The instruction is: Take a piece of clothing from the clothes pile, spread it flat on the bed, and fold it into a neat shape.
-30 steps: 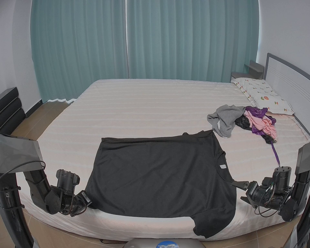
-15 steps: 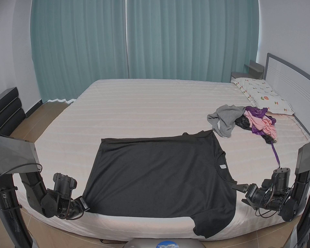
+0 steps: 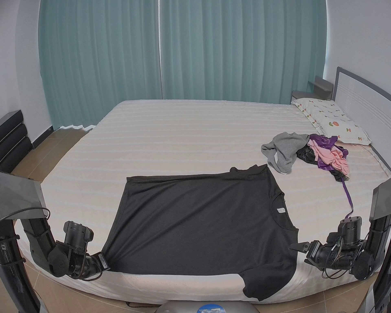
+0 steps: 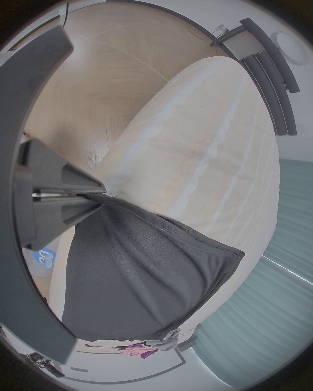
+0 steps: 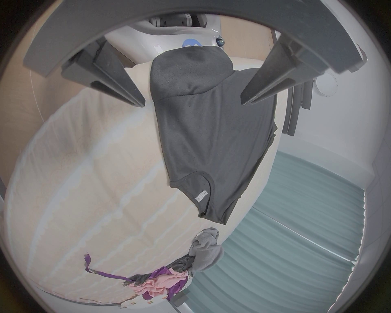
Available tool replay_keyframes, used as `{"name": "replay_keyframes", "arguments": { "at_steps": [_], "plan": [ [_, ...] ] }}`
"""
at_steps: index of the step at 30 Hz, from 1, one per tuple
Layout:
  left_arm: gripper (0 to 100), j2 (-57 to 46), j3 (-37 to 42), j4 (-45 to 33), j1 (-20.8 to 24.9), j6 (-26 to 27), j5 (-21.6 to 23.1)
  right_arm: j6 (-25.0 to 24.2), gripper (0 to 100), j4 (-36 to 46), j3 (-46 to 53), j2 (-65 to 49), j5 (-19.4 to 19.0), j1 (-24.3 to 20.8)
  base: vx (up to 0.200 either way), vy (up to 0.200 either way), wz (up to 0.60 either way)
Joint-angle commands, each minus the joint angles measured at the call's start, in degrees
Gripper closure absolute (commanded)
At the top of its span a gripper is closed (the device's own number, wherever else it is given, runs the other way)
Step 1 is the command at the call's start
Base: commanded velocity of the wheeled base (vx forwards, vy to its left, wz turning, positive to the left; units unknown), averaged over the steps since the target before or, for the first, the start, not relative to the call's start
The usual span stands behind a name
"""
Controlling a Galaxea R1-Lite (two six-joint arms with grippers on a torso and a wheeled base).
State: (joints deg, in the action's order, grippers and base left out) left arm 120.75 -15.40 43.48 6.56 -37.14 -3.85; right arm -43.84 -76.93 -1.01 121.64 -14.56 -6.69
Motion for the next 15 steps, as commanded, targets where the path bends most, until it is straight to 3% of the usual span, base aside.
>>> {"name": "replay_keyframes", "arguments": {
  "at_steps": [1,9,15],
  "plan": [
    [100,-0.7,0.6,-0.1,-0.2,0.3,0.0,0.4,0,-0.3,1.0,2.6,-0.1,-0.1,0.000,0.000,0.00],
    [100,-0.8,0.6,0.2,-0.1,0.2,0.1,0.8,0,-2.0,0.4,5.0,-0.2,-1.0,0.000,0.000,0.00],
    [100,-0.9,0.6,0.5,-0.1,0.1,0.2,1.3,0,-10.0,0.0,12.3,0.3,-1.2,0.000,0.000,0.00]
  ]
}}
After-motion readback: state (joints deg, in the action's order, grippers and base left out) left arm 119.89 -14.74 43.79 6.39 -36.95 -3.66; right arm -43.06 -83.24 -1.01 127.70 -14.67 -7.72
